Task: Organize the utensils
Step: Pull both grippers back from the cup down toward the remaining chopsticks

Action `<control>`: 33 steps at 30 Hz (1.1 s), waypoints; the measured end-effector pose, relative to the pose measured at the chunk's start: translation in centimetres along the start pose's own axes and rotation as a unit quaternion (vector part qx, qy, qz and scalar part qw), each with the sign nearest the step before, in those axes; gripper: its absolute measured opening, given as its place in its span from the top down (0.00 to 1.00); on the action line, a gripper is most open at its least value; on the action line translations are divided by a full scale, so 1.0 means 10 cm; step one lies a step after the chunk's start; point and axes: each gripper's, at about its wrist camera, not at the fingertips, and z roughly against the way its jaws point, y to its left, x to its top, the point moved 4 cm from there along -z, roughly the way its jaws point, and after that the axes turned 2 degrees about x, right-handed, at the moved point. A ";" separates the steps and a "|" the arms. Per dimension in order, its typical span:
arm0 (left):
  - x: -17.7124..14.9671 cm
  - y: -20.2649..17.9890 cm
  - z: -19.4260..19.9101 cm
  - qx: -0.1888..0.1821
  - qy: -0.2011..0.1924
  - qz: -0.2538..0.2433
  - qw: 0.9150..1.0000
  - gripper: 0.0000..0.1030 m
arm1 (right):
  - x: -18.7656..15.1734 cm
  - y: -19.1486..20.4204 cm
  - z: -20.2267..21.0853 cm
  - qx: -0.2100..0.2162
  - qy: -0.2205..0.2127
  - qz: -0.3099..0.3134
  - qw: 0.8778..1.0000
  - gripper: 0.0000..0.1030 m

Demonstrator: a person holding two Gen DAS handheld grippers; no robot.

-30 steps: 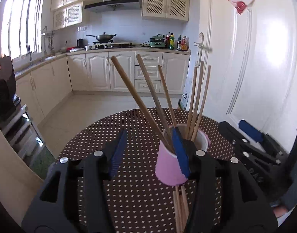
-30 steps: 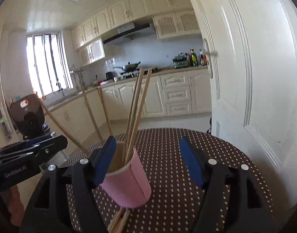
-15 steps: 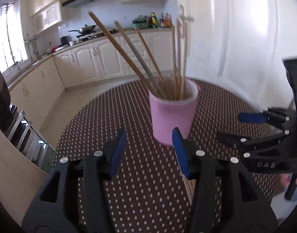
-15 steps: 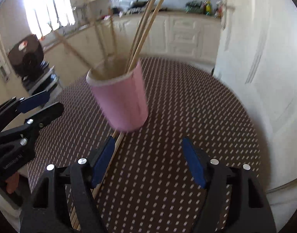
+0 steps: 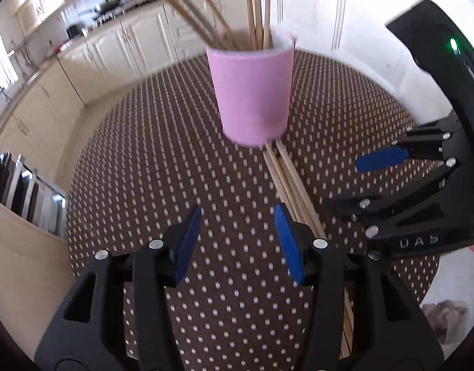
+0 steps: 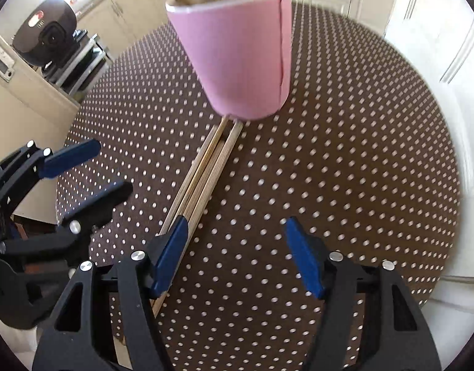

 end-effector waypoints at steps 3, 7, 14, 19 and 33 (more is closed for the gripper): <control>-0.07 0.01 -0.05 -0.010 0.032 0.003 0.999 0.49 | 0.04 0.03 -0.05 0.001 0.029 -0.009 1.000 0.41; -0.18 0.03 -0.13 -0.020 0.074 0.014 0.997 0.45 | 0.12 0.07 -0.05 -0.010 0.044 -0.008 0.999 0.42; -0.23 0.14 -0.26 -0.041 0.137 0.047 0.989 0.42 | 0.24 0.23 -0.17 -0.032 0.066 -0.002 0.997 0.43; -0.21 0.21 -0.31 -0.045 0.161 0.067 0.984 0.39 | 0.34 0.33 -0.25 -0.045 0.079 -0.012 0.996 0.43; -0.04 0.45 -0.51 -0.037 0.229 0.088 0.969 0.36 | 0.42 0.50 -0.33 -0.084 0.086 -0.029 0.992 0.45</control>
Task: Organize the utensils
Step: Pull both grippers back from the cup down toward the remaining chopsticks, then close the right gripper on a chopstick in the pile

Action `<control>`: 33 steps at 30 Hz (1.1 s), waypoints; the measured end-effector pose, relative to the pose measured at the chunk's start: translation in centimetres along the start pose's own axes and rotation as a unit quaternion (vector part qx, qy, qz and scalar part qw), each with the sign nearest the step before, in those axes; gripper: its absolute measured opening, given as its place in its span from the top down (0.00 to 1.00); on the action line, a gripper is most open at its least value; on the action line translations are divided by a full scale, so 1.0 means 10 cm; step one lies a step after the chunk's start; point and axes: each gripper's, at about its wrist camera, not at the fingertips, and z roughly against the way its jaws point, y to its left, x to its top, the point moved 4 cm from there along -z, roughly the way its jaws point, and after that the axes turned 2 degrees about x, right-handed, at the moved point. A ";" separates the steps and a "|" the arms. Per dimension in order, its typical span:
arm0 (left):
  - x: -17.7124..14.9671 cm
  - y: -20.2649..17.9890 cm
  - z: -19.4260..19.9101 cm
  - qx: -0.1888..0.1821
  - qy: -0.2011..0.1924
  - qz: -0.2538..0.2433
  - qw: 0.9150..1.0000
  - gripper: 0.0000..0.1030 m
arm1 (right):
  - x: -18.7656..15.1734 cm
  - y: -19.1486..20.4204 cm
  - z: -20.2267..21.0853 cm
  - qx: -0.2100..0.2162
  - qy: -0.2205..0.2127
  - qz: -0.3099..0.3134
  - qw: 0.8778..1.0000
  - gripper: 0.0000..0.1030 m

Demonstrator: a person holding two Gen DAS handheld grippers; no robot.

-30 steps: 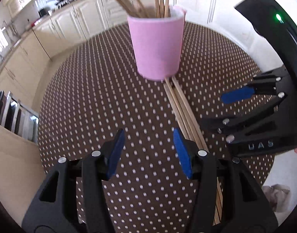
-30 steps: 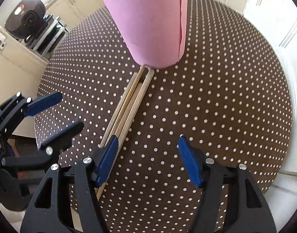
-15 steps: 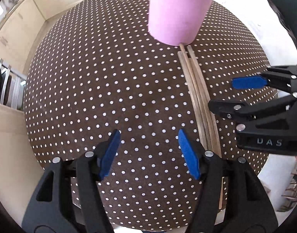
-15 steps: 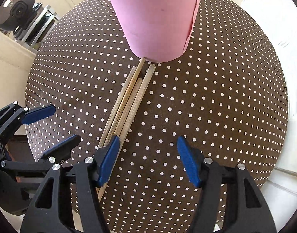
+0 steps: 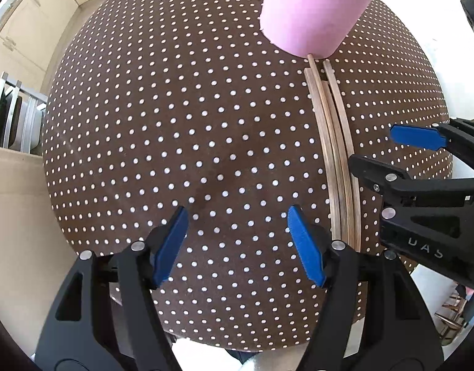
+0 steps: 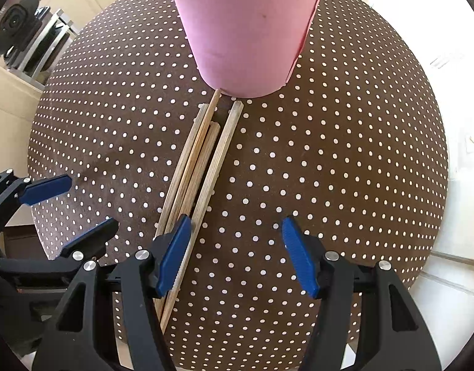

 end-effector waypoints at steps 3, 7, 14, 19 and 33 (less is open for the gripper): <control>0.02 0.09 0.04 -0.001 0.001 0.005 1.000 0.36 | 0.00 0.09 -0.01 0.012 -0.001 -0.004 1.000 0.59; 0.04 0.26 0.07 0.009 -0.004 0.021 1.000 0.36 | -0.02 0.32 -0.02 0.005 -0.009 0.041 0.999 0.79; 0.00 0.38 0.03 -0.005 0.008 0.032 0.999 0.36 | -0.01 0.50 -0.10 -0.012 -0.009 0.066 0.998 0.82; -0.12 0.29 -0.19 -0.025 0.009 0.035 0.999 0.36 | -0.20 0.67 -0.10 -0.007 -0.028 0.093 0.995 0.92; 0.11 -0.14 -0.29 -0.056 0.022 0.063 0.996 0.36 | -0.49 0.10 -0.08 0.026 -0.037 0.086 0.995 0.96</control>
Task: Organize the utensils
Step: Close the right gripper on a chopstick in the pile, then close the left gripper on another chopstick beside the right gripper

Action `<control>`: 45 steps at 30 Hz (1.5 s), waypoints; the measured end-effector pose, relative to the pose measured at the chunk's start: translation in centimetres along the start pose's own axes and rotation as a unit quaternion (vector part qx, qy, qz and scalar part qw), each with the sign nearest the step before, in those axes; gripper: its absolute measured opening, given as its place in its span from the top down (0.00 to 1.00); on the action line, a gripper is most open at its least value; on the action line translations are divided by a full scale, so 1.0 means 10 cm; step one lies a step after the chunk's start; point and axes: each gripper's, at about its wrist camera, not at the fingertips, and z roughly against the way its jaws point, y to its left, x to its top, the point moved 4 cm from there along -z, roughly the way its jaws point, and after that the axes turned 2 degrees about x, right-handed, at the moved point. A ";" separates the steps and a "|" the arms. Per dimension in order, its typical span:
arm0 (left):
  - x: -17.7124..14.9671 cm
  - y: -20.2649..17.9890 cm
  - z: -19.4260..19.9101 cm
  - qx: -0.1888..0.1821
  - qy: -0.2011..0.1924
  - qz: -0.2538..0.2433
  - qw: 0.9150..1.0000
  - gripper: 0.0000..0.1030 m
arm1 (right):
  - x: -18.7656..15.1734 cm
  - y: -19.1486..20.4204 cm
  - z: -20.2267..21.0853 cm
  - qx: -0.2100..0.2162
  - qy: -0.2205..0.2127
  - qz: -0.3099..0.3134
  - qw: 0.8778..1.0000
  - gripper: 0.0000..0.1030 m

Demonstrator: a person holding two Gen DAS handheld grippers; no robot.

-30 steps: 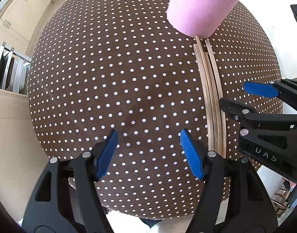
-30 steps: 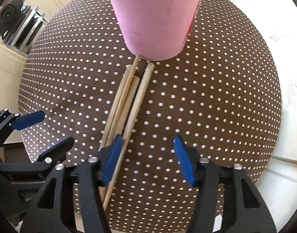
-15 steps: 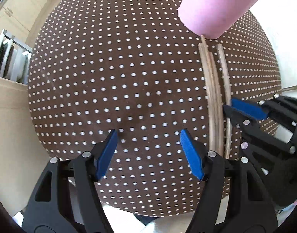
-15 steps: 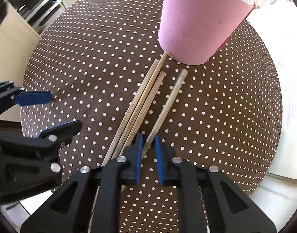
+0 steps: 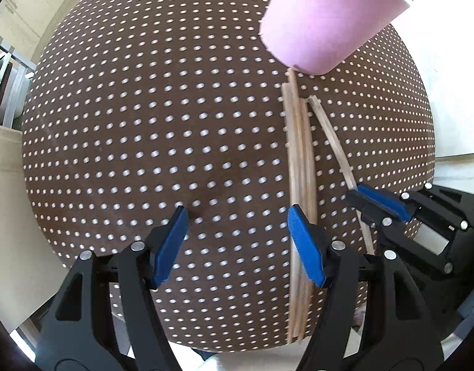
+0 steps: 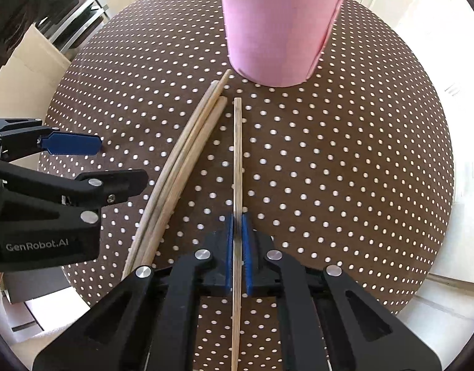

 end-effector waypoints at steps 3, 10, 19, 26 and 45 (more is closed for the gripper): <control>0.10 -0.12 -0.09 0.007 0.004 0.005 1.000 0.36 | -0.01 -0.07 0.09 -0.001 -0.002 0.002 1.000 0.96; 0.27 -0.30 -0.22 0.029 0.010 0.019 0.999 0.36 | 0.00 -0.26 0.06 0.012 -0.004 0.000 1.000 0.96; 0.68 -0.68 -0.30 0.054 0.039 0.011 0.998 0.42 | 0.02 -0.20 0.10 0.017 -0.009 0.001 1.000 0.96; 0.50 -0.59 -0.48 0.081 0.053 -0.002 0.995 0.44 | 0.00 -0.21 0.14 0.017 -0.010 0.005 1.000 0.96; 0.27 -0.90 -0.34 0.103 0.016 -0.085 0.991 0.89 | 0.18 -0.26 0.13 0.016 -0.002 -0.030 0.999 0.96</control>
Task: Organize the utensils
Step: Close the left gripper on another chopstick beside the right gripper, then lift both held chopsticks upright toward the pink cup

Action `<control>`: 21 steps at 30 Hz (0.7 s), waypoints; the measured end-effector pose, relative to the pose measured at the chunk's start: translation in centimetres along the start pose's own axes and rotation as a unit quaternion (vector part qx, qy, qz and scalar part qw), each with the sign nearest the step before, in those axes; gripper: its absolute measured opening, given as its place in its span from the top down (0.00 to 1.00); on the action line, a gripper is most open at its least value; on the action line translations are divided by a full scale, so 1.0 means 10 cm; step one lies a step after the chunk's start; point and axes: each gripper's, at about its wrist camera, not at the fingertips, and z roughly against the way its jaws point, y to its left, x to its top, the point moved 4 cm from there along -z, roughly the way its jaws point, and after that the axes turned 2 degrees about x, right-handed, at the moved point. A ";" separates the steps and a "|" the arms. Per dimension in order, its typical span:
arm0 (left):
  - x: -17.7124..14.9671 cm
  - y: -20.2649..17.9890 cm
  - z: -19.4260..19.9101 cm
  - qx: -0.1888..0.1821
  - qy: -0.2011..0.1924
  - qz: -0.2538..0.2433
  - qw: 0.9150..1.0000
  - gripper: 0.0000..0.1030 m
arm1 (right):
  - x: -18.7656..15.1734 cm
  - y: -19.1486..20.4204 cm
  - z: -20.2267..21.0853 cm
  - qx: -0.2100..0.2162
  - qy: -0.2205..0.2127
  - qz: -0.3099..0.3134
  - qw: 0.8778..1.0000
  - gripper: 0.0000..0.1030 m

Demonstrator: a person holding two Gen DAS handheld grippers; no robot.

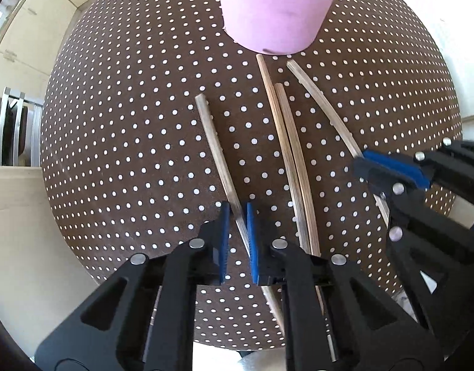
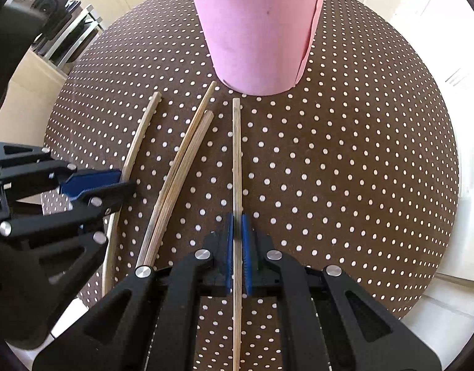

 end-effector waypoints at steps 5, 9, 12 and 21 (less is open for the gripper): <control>-0.07 0.19 -0.11 -0.007 0.008 -0.008 1.000 0.90 | 0.09 0.02 -0.01 -0.009 -0.003 0.009 1.000 0.96; -0.11 0.27 -0.20 -0.020 0.001 -0.005 1.000 0.91 | 0.07 0.04 0.00 -0.005 -0.010 0.007 1.000 0.96; -0.14 0.31 -0.16 -0.025 -0.010 -0.005 1.000 0.92 | 0.04 0.00 0.01 0.006 -0.017 -0.001 1.000 0.96; -0.26 0.53 0.15 -0.035 -0.029 -0.001 0.999 0.94 | 0.01 -0.13 0.13 0.017 -0.024 -0.016 0.999 0.96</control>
